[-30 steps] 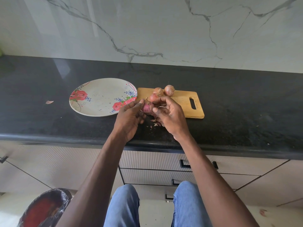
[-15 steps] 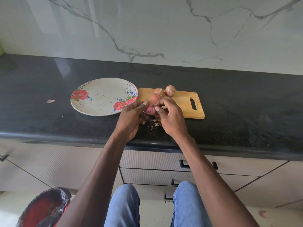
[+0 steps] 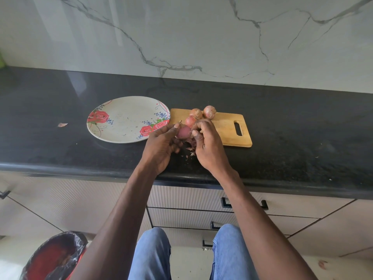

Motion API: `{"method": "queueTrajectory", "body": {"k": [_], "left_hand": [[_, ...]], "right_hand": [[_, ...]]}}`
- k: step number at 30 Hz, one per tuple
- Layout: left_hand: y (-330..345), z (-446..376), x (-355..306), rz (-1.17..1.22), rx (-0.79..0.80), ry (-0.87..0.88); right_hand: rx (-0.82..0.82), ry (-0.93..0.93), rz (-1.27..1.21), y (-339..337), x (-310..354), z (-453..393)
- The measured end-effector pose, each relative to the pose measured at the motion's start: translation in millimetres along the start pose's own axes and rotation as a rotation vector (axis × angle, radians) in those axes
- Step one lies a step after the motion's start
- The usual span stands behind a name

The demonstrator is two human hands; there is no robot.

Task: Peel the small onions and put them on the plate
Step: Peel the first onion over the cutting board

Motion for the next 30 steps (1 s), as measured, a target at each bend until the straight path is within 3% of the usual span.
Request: {"method": "queueTrajectory", "body": {"k": [8,19,26,30], "left_hand": [[-4.7,-4.3,2.4,0.1,-0.042,-0.056],[-5.4,-4.0,4.5,0.102,0.032,-0.115],[-0.3,-0.3,0.6,0.097,0.049,-0.094],[1.2,0.8,-1.6,0.112,0.08,-0.059]], "right_hand": [[-0.033,0.027,0.015,-3.1,-1.7,0.1],[-0.081,0.097,0.002,-8.3,-1.4,0.5],[-0.171,0.168,0.044,-13.3,-5.1,0.1],[-0.144,0.177,0.057,-15.2,-3.9,-1.7]]}}
Point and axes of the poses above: each hand's wrist, its own z-axis away from the middle knuckle, its own y-axis out of the palm, x = y × z, the point moved 5 cm from there along -z, towards the middle knuckle, and after that the axes turned 4 degrees about -x, right-handed, at the moved point
